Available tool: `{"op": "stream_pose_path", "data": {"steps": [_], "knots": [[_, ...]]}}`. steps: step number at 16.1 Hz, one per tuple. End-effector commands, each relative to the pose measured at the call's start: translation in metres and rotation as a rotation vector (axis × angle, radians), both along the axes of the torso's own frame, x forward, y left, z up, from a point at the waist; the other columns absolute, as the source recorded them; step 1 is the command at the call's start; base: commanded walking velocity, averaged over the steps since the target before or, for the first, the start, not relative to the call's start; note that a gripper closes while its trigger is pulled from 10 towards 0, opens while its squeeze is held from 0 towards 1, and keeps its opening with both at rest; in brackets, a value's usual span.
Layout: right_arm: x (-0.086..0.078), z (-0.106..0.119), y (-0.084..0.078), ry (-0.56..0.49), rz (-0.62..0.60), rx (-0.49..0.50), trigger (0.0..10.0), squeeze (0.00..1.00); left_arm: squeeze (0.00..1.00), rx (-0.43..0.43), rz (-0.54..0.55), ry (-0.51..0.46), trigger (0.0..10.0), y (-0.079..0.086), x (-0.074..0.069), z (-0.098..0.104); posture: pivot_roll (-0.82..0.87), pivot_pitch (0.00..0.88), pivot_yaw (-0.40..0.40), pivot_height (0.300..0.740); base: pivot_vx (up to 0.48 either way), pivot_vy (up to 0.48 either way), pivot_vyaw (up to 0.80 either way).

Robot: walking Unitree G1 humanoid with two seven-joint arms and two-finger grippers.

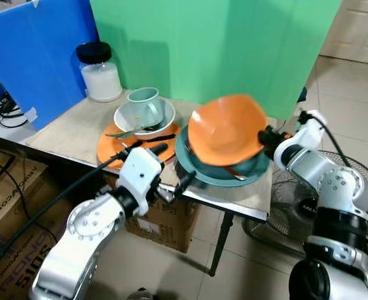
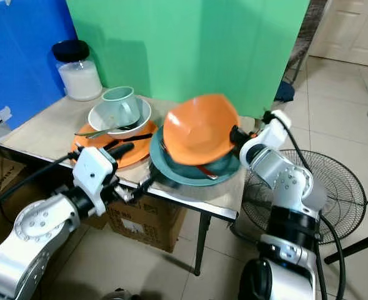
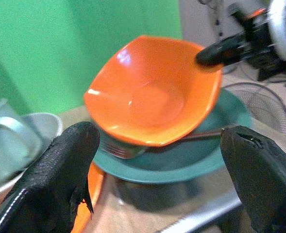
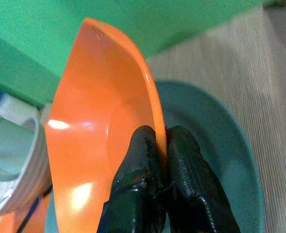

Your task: Setting the table

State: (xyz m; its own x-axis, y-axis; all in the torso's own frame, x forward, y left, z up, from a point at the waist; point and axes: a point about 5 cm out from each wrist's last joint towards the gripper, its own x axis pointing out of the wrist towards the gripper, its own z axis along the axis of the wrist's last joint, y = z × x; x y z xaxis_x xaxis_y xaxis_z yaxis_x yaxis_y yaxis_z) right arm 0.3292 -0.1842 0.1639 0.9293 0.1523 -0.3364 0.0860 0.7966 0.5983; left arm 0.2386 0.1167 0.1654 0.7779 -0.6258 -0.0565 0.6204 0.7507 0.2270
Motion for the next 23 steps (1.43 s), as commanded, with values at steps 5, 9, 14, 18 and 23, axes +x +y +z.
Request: {"op": "stream_pose_path", "data": {"steps": [5, 9, 14, 18, 23], "knots": [[-0.025, 0.034, 0.005, -0.313, -0.033, 0.049, 0.0, 0.00, 0.00, -0.008, 0.146, -0.101, 10.0, 0.016, 0.019, 0.011, 0.06, 0.000, 0.031, 0.740, 0.000, 0.000, 0.00], [-0.047, 0.040, 0.002, -0.444, -0.080, -0.046, 0.0, 0.00, 0.00, -0.045, 0.200, -0.144, 10.0, 0.019, 0.027, 0.017, 0.04, 0.000, 0.049, 0.740, 0.000, 0.000, 0.00], [-0.059, 0.038, 0.024, -0.503, -0.006, -0.193, 10.0, 0.00, 0.00, -0.059, 0.203, -0.157, 10.0, 0.016, 0.029, 0.018, 0.03, 0.000, 0.054, 0.740, 0.000, 0.000, 0.00], [-0.065, 0.037, 0.033, -0.555, 0.060, -0.190, 10.0, 0.00, 0.00, -0.331, 0.191, -0.066, 10.0, 0.019, 0.033, 0.021, 0.04, 0.000, 0.047, 0.740, 0.000, 0.000, 0.00], [-0.067, 0.043, 0.034, -0.621, 0.097, -0.175, 10.0, 0.00, 1.00, -0.610, 0.157, 0.099, 10.0, 0.032, 0.046, 0.020, 0.04, 0.000, 0.048, 0.740, 0.000, 0.000, 0.00]]}}
